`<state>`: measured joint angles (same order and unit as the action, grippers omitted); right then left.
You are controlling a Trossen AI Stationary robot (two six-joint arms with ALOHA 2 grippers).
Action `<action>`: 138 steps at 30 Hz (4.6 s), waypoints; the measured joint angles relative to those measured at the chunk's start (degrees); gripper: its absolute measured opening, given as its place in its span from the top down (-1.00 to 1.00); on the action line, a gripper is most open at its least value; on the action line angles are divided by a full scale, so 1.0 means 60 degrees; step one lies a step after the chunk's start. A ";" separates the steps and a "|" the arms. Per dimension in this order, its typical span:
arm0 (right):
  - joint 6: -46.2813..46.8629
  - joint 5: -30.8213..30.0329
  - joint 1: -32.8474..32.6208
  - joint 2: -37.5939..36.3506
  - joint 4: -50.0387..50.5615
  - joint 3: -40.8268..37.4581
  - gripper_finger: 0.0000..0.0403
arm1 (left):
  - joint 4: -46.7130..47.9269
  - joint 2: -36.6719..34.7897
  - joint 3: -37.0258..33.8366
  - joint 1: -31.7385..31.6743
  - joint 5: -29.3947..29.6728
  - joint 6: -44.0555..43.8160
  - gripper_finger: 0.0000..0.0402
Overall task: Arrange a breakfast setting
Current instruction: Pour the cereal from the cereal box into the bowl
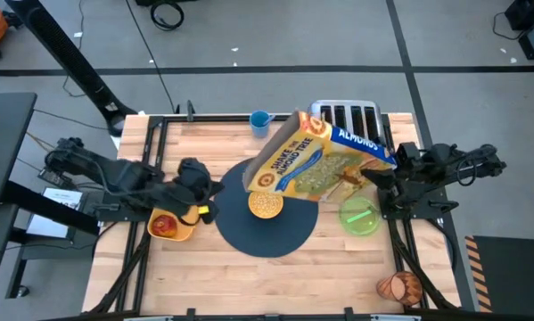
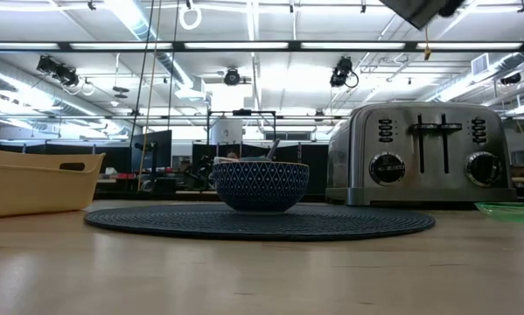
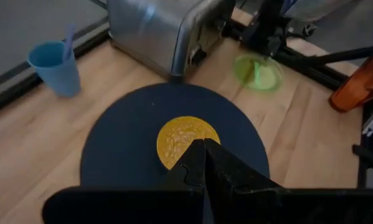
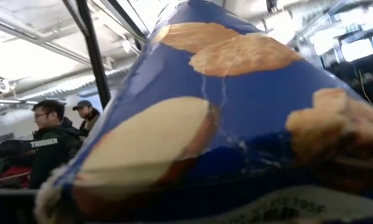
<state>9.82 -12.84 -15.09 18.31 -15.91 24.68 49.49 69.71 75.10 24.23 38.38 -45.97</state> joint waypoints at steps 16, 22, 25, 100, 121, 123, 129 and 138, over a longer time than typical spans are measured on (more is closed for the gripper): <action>0.0609 -0.1347 -0.1370 -0.2396 0.3775 -0.0134 0.06 | -0.4768 0.0001 -0.3255 -0.0007 -0.0184 0.0094 0.96; 0.0696 -0.1374 -0.1410 -0.2800 0.4983 -0.0134 0.06 | -0.4766 0.0076 -0.3277 -0.0055 -0.0180 0.0127 0.96; 0.0752 -0.1374 -0.1410 -0.2802 0.5312 -0.0134 0.06 | -0.4803 0.0069 -0.3277 -0.0100 -0.0160 0.0176 0.96; -0.0533 -0.2350 -0.1392 0.1785 0.8318 0.2445 0.06 | -0.6983 0.3220 -0.3274 -0.0976 -0.1699 0.1049 0.96; -0.0966 -0.2065 -0.1129 0.2644 0.8348 0.3142 0.06 | -0.6990 0.3220 -0.3274 -0.0940 -0.1699 0.1030 0.96; -0.1077 -0.1901 -0.1007 0.2803 0.8564 0.3353 0.06 | -0.6990 0.3220 -0.3274 -0.0936 -0.1701 0.1034 0.96; -0.1228 -0.1589 -0.0747 0.3204 0.8909 0.3650 0.06 | -0.6992 0.3220 -0.3274 -0.0938 -0.1699 0.1030 0.96; -0.1648 -0.1191 -0.0331 0.3808 0.8887 0.3985 0.06 | -0.6986 0.3218 -0.3274 -0.0933 -0.1703 0.1034 0.96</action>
<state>-0.06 -19.99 -17.07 41.16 37.41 48.59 7.57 89.02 55.46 18.63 28.16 -39.77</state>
